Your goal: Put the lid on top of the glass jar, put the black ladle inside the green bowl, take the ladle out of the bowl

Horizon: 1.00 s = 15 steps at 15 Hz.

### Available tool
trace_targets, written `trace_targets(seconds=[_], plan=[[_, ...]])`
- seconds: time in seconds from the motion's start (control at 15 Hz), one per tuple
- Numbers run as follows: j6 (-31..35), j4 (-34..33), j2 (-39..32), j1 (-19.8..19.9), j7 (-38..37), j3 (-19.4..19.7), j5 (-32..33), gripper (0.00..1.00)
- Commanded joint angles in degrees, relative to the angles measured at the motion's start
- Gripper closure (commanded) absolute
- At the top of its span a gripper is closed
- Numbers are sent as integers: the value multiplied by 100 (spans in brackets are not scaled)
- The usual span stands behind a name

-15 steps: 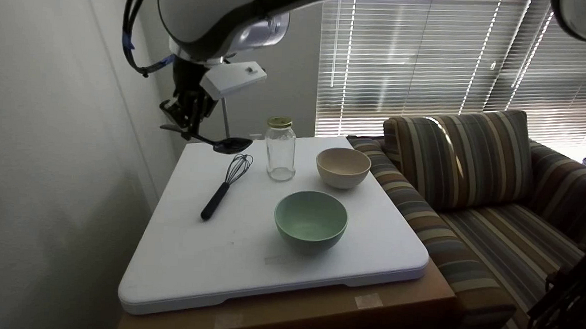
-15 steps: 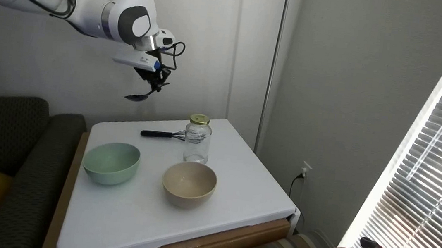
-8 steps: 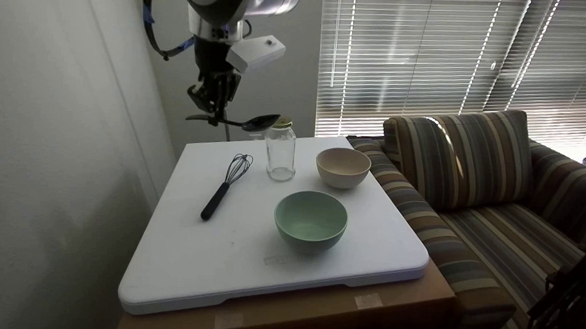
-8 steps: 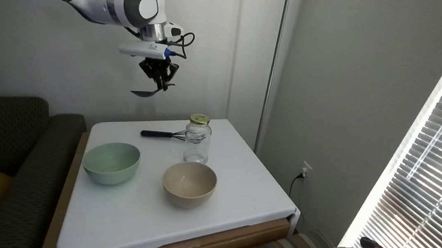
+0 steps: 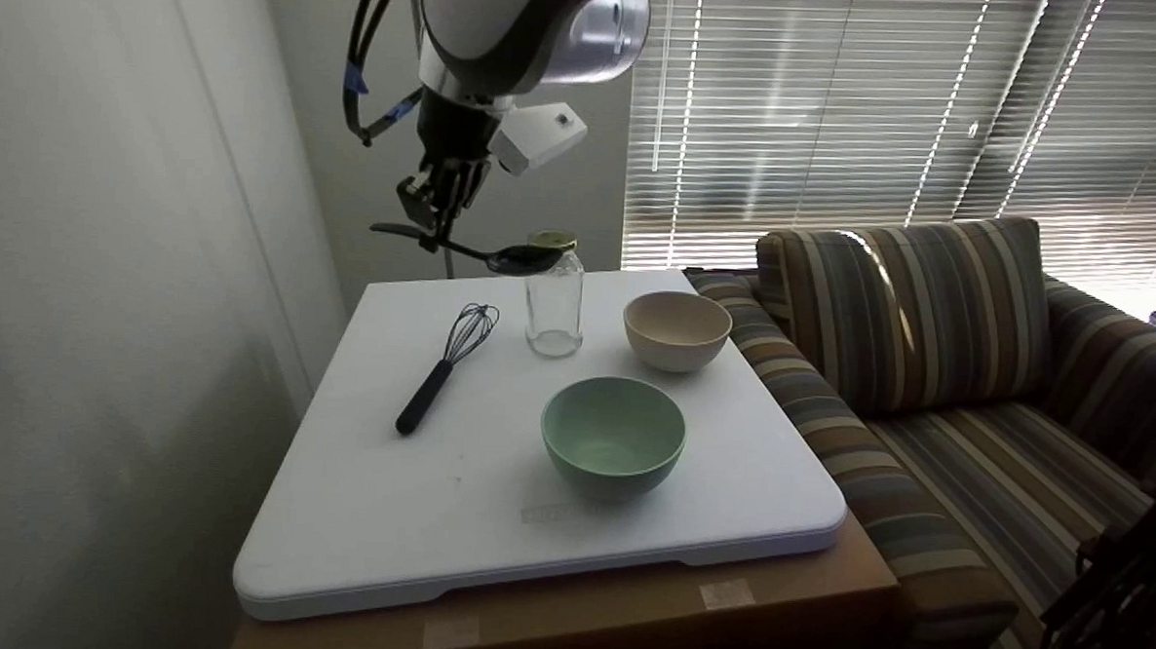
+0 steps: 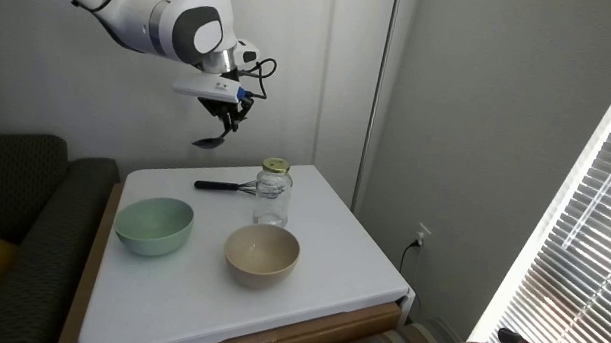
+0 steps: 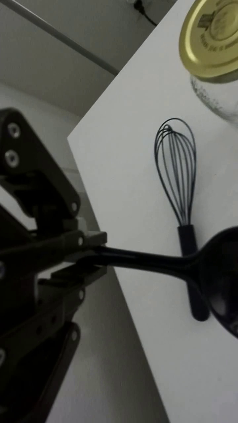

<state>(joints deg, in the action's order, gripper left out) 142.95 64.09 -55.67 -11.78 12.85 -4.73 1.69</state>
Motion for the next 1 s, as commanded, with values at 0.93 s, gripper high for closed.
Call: trace_targets(seconds=[0.93], plan=[[2258, 2094, 765, 500, -425, -581, -176, 96]])
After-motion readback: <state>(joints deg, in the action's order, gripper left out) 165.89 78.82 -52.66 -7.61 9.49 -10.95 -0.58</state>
